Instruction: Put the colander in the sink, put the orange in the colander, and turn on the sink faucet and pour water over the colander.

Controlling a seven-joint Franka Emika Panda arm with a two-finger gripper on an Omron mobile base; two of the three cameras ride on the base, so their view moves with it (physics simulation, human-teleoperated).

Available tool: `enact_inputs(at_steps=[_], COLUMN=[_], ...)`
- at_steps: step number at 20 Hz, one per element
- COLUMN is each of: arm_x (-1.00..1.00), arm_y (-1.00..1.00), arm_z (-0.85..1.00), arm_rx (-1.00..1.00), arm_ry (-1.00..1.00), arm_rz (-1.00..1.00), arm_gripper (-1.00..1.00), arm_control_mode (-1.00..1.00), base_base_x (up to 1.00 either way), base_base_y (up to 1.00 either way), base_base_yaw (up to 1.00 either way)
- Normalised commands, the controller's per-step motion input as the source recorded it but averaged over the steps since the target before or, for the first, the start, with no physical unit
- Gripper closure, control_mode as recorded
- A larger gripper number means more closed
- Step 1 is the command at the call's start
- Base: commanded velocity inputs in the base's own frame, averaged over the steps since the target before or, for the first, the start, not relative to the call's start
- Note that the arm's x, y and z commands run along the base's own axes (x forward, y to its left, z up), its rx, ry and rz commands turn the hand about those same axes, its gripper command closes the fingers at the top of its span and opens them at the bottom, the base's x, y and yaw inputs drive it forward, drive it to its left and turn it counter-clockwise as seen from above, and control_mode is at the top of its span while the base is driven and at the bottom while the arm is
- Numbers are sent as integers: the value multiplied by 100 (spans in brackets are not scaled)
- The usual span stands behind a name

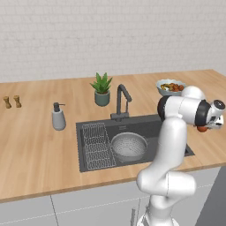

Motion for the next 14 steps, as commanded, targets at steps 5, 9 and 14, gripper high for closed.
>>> enact_inputs(at_steps=[5, 9, 14], arm_x=[4, 0, -15], arm_y=[-3, 0, 5], arm_z=[-12, -7, 3], arm_rx=[0, 0, 0], arm_ry=[0, 0, 0], arm_rz=[0, 0, 0], arm_gripper=[100, 100, 100], arm_control_mode=[-100, -100, -100], base_base_x=[0, 0, 0], base_base_y=[0, 0, 0], base_base_yaw=[0, 0, 0])
